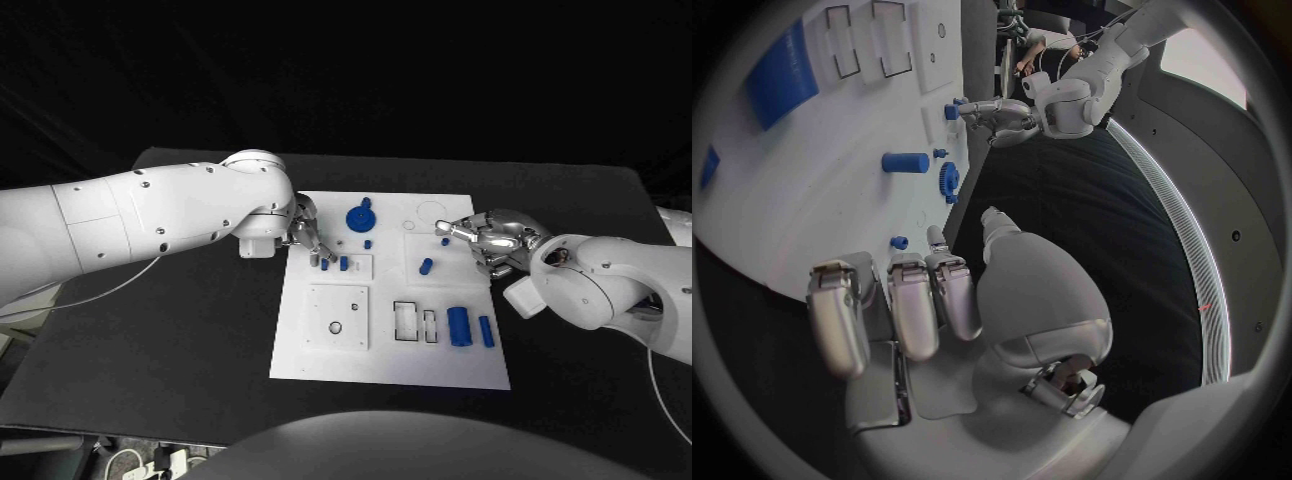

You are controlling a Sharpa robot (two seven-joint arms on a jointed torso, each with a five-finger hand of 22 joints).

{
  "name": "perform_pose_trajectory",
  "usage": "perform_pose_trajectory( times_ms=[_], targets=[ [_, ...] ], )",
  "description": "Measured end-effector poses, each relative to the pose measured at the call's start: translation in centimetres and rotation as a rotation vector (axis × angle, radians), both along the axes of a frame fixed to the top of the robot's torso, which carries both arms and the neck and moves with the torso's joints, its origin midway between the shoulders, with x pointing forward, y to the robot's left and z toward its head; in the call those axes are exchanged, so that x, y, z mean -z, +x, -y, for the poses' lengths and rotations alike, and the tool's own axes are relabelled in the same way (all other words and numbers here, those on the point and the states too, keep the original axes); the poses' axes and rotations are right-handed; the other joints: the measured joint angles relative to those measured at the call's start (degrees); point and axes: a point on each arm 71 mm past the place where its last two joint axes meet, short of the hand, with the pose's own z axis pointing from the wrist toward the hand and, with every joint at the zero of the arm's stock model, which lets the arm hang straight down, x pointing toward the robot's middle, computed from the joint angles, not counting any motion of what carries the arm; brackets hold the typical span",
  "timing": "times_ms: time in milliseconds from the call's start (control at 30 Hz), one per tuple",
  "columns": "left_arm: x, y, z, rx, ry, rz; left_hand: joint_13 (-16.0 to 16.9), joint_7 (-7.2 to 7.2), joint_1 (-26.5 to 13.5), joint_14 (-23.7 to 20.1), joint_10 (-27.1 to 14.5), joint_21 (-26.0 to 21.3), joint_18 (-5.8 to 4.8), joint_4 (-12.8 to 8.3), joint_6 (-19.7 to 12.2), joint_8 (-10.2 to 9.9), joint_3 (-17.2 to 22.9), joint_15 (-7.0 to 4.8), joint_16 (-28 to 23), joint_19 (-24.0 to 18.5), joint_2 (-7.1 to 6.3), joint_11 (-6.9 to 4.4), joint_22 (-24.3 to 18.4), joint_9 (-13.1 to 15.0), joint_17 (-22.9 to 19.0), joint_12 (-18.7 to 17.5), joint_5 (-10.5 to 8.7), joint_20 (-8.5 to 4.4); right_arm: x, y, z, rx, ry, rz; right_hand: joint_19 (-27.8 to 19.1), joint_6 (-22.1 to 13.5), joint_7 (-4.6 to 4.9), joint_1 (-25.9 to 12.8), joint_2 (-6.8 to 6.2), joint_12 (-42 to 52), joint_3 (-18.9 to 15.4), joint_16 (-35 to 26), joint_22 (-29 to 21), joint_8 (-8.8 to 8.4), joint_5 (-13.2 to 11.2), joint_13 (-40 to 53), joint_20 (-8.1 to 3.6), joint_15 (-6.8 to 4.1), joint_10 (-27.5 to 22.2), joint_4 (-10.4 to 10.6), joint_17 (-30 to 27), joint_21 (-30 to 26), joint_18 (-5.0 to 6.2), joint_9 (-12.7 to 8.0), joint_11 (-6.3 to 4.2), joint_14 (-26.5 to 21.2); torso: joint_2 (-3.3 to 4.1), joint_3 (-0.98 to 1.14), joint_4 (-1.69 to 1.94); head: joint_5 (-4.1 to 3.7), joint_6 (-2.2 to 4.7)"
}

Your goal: Assemble the parts on the task board

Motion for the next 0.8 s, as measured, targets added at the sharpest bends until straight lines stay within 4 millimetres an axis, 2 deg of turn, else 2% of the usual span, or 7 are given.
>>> perform_pose_trajectory(
  times_ms=[333, 433, 567, 600, 667, 733, 800],
  targets=[
    [-1.7, 0.4, -2.6, -0.145, -0.105, 0.146, 0.0, 0.37, -2.9, 0.0, 0.0, 0.0, 0.00, 0.0, -1.3, 0.5, -2.0, 0.00, 0.0, 0.2, -2.86, 0.00, 0.0, 1.0, 0.0, 0.0, 0.50, -0.22, 0.1, 0.0, 0.1, 0.002, -0.002, -0.003, 0.0, 0.0, 0.00, 0.0, 0.00, 0.0, 0.0, 0.0, 0.0, 0.00, 0.0, 0.0, 0.00, 0.00, 0.0, 0.0, 0.0, 0.0, 0.00, 0.0, 0.00, 0.0, -0.06, 0.04, 0.04, -0.31, 0.00],
    [-2.2, 0.6, -2.6, -0.177, -0.186, 0.219, 0.0, 0.99, -2.4, 0.0, -0.1, 0.0, -0.01, 0.1, -4.0, -0.7, -2.3, 0.00, 0.0, 0.2, -3.22, 0.15, 0.0, 0.2, 0.0, 0.0, 0.50, -0.22, 0.1, 0.0, 0.1, 0.002, -0.003, -0.003, 0.0, 0.0, 0.00, 0.0, 0.00, 0.0, 0.0, 0.0, 0.0, 0.00, 0.0, 0.0, 0.00, 0.00, 0.0, 0.0, 0.0, 0.0, 0.00, 0.0, 0.00, 0.0, -0.04, 0.03, 0.02, -0.44, 0.00],
    [-3.0, 1.1, -1.9, -0.201, -0.327, 0.327, 0.0, 2.24, 1.1, 0.0, 0.0, 0.0, -0.01, -0.1, -6.6, -2.3, -1.4, 0.67, 0.0, 0.0, -2.14, 1.24, 0.0, -2.5, 0.0, -0.2, 0.50, 0.01, 0.1, -0.1, 0.2, 0.001, -0.005, -0.002, 0.0, 0.0, 0.00, 0.0, 0.00, 0.0, 0.0, 0.0, 0.0, 0.00, 0.0, 0.0, 0.00, 0.00, 0.0, 0.0, 0.0, 0.0, 0.00, 0.0, 0.00, 0.0, -0.04, 0.03, 0.01, -0.43, 0.00],
    [-3.2, 1.2, -1.6, -0.203, -0.363, 0.353, 0.0, 2.48, 2.5, 0.0, -0.1, 0.0, 0.00, -0.1, -7.0, -2.7, -1.0, 0.67, 0.0, -0.1, -1.77, 1.35, 0.0, -3.4, 0.0, -2.5, 0.32, 0.10, 0.1, -0.1, 0.1, 0.000, -0.006, -0.001, 0.0, 0.0, 0.00, 0.0, 0.00, 0.0, 0.0, 0.0, 0.0, 0.00, 0.0, 0.0, 0.00, 0.00, 0.0, 0.0, 0.0, 0.0, 0.00, -0.1, 0.00, 0.0, -0.03, 0.03, -0.02, -0.42, 0.00],
    [-3.6, 1.4, -1.1, -0.203, -0.442, 0.407, -3.2, 2.80, 5.5, 0.0, -8.3, 0.0, -0.01, -0.1, -7.8, -3.5, -0.1, 1.08, 0.0, 0.1, -1.06, 1.96, 0.0, -5.4, 0.0, -17.4, 0.20, 0.31, 0.1, -0.1, 0.1, -0.004, -0.009, 0.003, 0.0, 0.0, 0.00, 0.0, 0.00, 0.0, 0.0, 0.0, 0.0, 0.00, 0.0, 0.0, 0.00, 0.00, 0.0, 0.0, 0.0, 0.0, 0.00, -0.1, 0.00, 0.0, -0.02, 0.00, -0.03, -0.44, 0.00],
    [-3.9, 1.6, -0.8, -0.196, -0.505, 0.448, -19.7, 3.07, 9.1, 0.0, -19.9, 0.0, -0.01, -0.4, -8.0, -4.2, 1.2, 1.08, 0.0, 0.0, -0.69, 2.44, 0.0, -7.8, 0.0, -39.8, 0.20, 0.42, 0.1, -0.1, 0.1, -0.008, -0.012, 0.008, 0.0, 0.0, 0.00, 0.0, 0.00, 0.0, 0.0, 0.0, 0.0, 0.00, 0.0, 0.0, 0.00, 0.00, 0.0, 0.0, 0.0, 0.0, 0.00, -0.1, 0.00, 0.0, 0.01, -0.01, -0.03, -0.53, 0.00],
    [-4.1, 1.7, -0.4, -0.182, -0.566, 0.489, -29.8, 3.79, 12.6, 0.0, -22.3, 0.0, -0.01, 0.2, -8.8, -5.6, 3.0, 1.70, 0.0, 0.0, -0.83, 2.55, 0.0, -10.3, 0.0, -53.1, 0.96, 0.66, 0.1, -0.2, 0.0, -0.014, -0.014, 0.015, 0.0, 0.0, 0.00, 0.0, 0.00, 0.0, 0.0, 0.0, 0.0, 0.00, 0.0, 0.0, 0.00, 0.00, 0.0, 0.0, 0.0, 0.0, 0.00, -0.1, 0.00, 0.0, 0.01, -0.01, -0.03, -0.61, 0.00]
  ],
)
